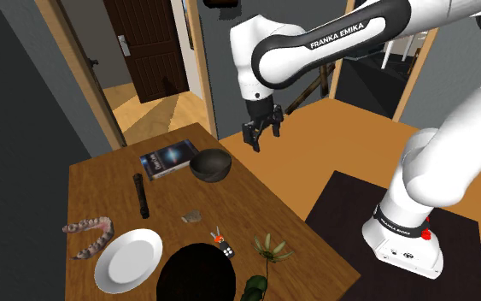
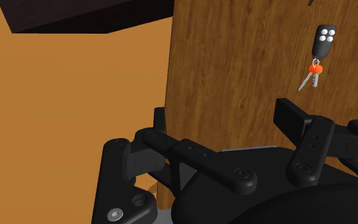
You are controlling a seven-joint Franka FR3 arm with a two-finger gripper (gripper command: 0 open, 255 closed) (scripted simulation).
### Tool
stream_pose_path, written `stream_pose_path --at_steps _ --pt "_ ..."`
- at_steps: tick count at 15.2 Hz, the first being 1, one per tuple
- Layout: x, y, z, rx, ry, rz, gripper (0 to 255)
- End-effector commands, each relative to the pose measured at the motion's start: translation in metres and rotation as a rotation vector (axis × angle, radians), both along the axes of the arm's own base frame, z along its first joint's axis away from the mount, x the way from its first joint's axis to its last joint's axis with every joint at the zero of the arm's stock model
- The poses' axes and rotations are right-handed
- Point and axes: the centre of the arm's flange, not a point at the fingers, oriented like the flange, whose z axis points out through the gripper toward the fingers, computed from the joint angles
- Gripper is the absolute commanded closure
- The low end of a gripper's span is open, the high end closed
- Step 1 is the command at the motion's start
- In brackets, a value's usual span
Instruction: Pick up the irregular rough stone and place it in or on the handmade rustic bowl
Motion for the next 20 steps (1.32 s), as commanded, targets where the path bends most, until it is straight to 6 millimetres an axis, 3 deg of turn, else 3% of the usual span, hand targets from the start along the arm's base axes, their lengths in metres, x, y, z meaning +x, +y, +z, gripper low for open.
stream_pose_path --at_steps 1,20 --pt "0.012 0.016 -0.018 -0.007 0.0 -0.001 0" --pt "0.148 0.189 -0.155 -0.076 0.005 0.001 0"
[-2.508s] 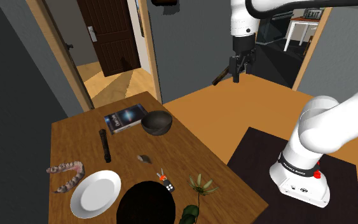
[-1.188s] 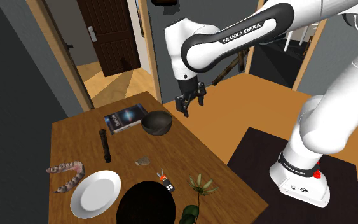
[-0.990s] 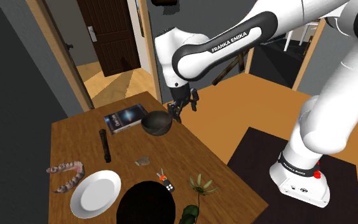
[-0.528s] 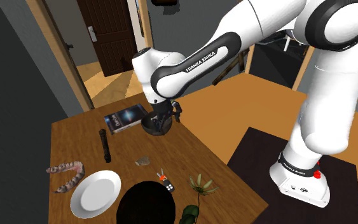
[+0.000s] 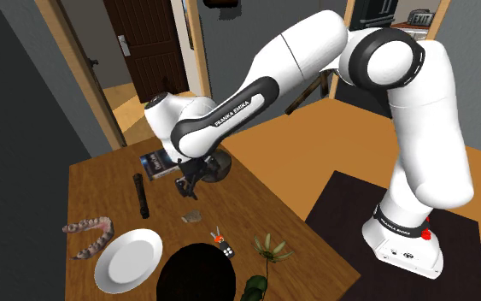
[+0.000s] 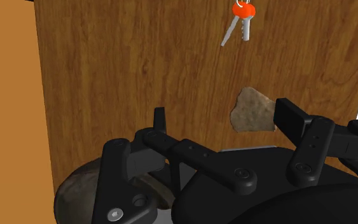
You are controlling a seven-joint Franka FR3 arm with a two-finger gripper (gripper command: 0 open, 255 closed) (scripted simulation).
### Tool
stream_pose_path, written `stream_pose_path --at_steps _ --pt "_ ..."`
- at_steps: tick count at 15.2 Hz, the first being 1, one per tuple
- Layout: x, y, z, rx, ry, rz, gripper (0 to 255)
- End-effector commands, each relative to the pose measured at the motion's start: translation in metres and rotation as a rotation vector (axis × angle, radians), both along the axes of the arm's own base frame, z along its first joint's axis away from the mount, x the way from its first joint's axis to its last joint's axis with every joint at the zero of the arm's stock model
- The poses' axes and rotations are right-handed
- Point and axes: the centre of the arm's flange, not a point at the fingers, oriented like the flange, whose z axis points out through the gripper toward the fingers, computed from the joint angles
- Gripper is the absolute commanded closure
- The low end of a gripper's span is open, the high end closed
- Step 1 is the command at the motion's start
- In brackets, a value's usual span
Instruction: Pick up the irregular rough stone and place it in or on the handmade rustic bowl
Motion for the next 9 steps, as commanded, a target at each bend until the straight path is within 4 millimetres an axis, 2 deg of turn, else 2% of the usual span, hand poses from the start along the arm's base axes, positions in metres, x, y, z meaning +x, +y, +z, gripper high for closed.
stream_pose_path --at_steps 1,7,9 --pt "0.018 0.018 -0.018 -0.008 0.0 -0.001 0" --pt "0.061 0.071 -0.064 -0.03 0.001 -0.001 0" --pt "0.06 0.07 -0.07 -0.03 0.001 -0.001 0"
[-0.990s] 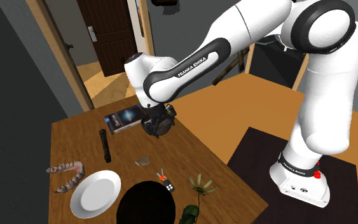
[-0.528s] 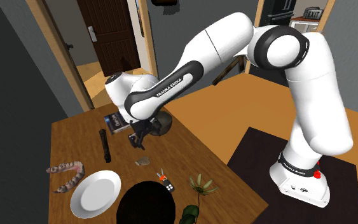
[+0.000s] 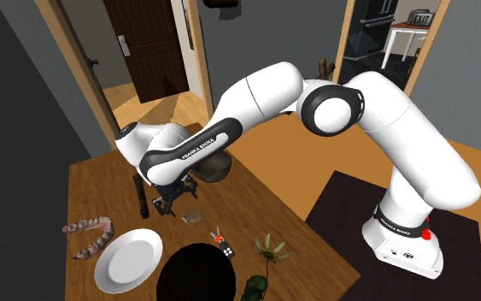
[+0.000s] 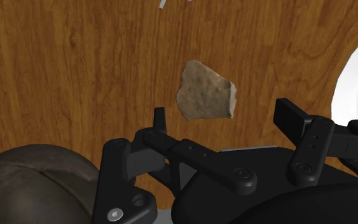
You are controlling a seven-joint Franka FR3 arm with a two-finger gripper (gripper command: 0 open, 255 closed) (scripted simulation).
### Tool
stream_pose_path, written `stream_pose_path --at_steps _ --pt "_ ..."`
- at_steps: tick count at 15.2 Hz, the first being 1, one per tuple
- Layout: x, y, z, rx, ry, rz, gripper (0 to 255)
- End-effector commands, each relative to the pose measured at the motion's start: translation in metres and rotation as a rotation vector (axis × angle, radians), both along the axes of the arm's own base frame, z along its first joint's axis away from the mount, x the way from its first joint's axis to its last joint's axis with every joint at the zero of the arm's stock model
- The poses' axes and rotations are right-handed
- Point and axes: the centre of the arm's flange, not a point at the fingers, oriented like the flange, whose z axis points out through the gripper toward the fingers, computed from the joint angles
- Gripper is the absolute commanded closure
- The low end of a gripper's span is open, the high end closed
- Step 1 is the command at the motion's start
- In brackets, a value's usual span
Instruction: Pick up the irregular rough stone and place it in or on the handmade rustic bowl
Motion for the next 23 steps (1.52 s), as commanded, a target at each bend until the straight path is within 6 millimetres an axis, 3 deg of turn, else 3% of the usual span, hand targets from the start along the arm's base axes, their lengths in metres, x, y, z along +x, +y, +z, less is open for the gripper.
stream_pose_path --at_steps 1,6,14,15,23 --pt "0.001 0.001 -0.009 -0.001 -0.001 -0.001 0" --pt "-0.003 -0.004 -0.038 -0.001 -0.001 -0.001 0" --pt "-0.003 -0.004 -0.038 -0.001 -0.001 -0.001 0" --pt "-0.003 -0.004 -0.038 -0.001 -0.001 -0.001 255" --pt "-0.003 -0.004 -0.038 -0.001 -0.001 -0.001 255"
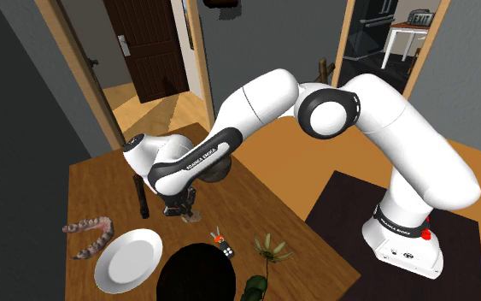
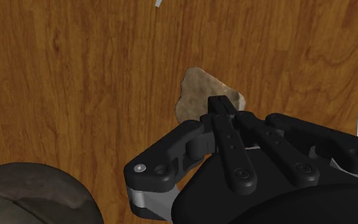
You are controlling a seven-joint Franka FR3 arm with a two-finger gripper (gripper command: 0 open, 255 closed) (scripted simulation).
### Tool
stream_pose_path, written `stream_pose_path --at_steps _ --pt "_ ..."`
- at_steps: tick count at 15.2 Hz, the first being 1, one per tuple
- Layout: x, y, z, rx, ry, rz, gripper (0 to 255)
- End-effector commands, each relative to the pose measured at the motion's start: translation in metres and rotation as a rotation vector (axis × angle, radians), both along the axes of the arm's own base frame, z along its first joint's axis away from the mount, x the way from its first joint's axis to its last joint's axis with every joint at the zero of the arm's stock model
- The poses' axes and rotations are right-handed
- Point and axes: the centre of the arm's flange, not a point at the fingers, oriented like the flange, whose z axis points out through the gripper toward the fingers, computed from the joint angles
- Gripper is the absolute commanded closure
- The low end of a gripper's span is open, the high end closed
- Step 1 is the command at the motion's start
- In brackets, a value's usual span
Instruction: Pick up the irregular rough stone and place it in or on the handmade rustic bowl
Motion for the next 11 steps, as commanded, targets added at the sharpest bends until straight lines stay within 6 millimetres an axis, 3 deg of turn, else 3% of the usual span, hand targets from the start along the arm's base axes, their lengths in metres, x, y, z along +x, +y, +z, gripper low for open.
stream_pose_path --at_steps 1,2,5,6,11 --pt "0.0 0.0 0.0 0.0 0.0 0.0 255" --pt "0.0 0.0 0.0 0.0 0.0 0.0 0" --pt "0.021 -0.053 0.0 0.237 -0.087 0.072 0" --pt "0.025 -0.061 -0.001 0.277 -0.101 0.084 0" --pt "0.024 -0.059 -0.028 0.277 -0.101 0.084 0"
